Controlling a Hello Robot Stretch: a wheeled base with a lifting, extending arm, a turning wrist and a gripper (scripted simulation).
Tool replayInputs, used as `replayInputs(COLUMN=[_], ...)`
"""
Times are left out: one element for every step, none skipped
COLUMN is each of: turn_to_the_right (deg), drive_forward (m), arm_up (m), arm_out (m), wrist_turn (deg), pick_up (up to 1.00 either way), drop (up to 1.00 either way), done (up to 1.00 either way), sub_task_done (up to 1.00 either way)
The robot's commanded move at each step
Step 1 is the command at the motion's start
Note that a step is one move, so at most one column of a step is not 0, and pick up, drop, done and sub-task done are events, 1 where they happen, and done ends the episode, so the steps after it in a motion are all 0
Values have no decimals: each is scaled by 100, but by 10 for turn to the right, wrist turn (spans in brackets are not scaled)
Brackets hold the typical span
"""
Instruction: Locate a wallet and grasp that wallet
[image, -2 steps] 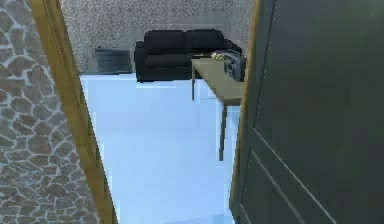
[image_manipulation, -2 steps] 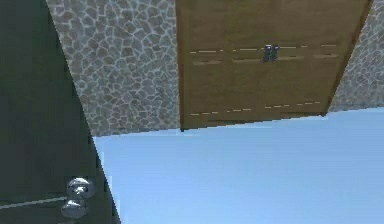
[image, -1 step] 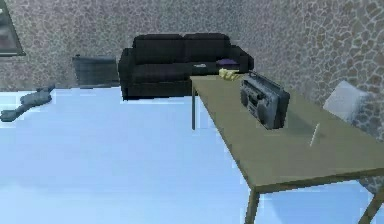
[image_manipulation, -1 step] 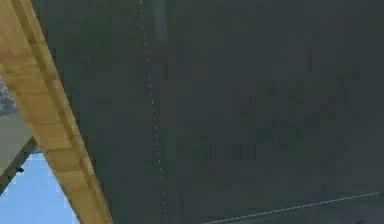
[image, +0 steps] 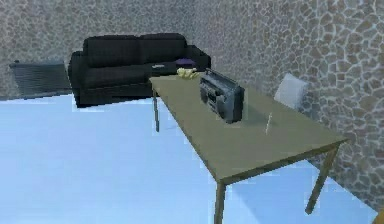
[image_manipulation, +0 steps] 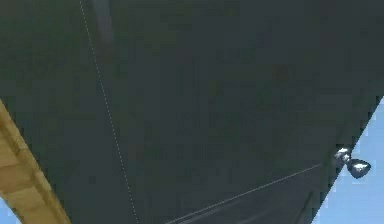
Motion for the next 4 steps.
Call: replayInputs(turn_to_the_right=[0,120,0,450], drive_forward=[25,0,25,0], arm_up=[0,0,0,0], arm_out=[0,0,0,0], wrist_turn=[0,0,0,0], pick_up=[0,0,0,0], drop=[0,0,0,0], done=[0,0,0,0], sub_task_done=[0,0,0,0])
